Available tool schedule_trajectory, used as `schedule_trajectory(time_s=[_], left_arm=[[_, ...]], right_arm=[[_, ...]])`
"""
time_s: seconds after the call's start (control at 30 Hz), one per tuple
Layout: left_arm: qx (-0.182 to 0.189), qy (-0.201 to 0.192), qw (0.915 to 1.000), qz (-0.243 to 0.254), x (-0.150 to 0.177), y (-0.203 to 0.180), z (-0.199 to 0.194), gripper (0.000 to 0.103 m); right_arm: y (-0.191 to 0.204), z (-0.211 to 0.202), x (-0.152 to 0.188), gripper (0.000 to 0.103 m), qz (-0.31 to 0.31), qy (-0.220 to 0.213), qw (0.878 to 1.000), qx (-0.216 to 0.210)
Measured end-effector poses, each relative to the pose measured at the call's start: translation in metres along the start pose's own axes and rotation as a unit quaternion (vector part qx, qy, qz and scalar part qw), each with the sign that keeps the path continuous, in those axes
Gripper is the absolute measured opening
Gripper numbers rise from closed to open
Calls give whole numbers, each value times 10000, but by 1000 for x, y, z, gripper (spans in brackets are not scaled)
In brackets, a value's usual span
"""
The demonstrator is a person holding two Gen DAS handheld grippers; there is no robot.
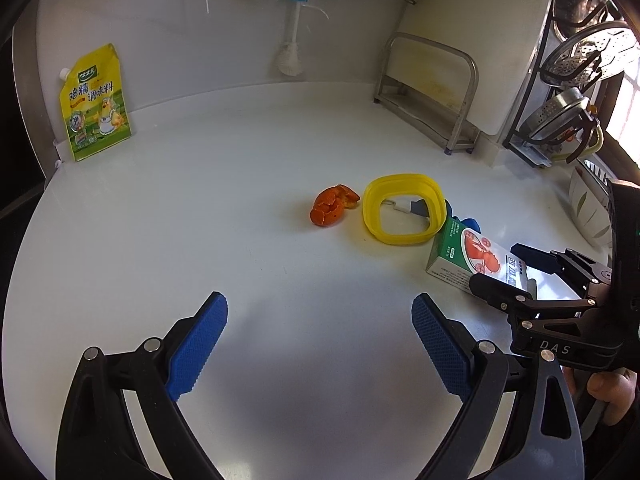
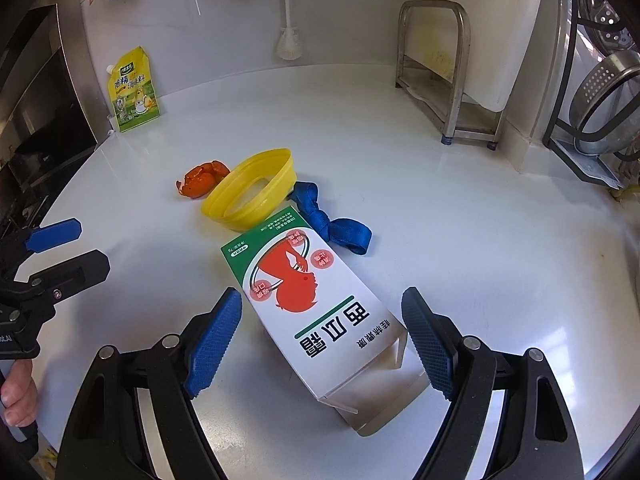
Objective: Collect trash
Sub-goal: 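Grasp the white-and-green juice carton with the right tool while the left grasps the yellow lid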
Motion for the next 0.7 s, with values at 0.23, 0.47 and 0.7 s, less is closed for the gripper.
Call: schedule_trajectory(time_s=[0.23, 0.47, 0.7], left_arm=[[7, 3, 10000, -45, -3, 1, 3, 92], [38, -42, 10000, -8, -4, -8, 3, 92], [162, -1, 9999, -35, -7, -26, 12, 92]], right_arm=[[3, -1, 3, 69, -60, -30, 10000, 44], [-4, -16, 11, 64, 277, -230, 9994, -14], [-27, -45, 26, 62, 963, -565, 9937, 43]])
Point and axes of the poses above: each gripper's, at about its wrist camera, not at the fingertips, and z roughly the way its jaws point, y to its left, x to its underside, the point moved 3 cm from there along z, roughly the way its jaws point, and after that the axes turned 7 degrees about -z, right-handed, at the moved point
